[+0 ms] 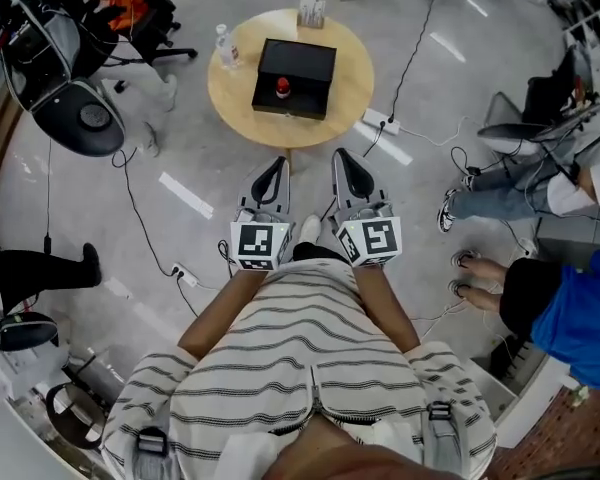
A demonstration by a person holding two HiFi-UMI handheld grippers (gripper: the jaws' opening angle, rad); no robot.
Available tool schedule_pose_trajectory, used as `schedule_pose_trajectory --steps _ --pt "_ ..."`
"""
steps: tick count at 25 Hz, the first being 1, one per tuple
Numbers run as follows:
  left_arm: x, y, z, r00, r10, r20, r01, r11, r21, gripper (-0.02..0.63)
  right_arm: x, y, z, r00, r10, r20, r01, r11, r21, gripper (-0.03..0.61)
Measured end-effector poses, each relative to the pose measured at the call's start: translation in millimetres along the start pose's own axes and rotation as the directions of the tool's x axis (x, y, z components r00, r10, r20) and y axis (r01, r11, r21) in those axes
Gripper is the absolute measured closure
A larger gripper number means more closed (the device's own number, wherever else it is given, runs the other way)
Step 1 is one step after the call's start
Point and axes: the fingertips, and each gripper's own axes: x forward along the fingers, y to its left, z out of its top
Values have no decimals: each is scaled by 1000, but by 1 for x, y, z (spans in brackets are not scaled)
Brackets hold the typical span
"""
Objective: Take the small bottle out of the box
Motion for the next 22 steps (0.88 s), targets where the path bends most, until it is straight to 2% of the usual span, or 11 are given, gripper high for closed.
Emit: schedule_pose_trajectory --steps 6,12,22 --pt "49 -4 6 1000 3 -4 -3 1000 -9 591 28 -36 5 1000 13 -4 -13 1000 -7 560" --pt "69 -4 4 999 26 -27 -26 1000 -6 591 46 -52 1 999 36 -13 -36 999 19 560" --pt "106 37 -2 998 10 -65 -10 1000 4 592 100 -58 -12 999 25 -40 -24 999 38 560"
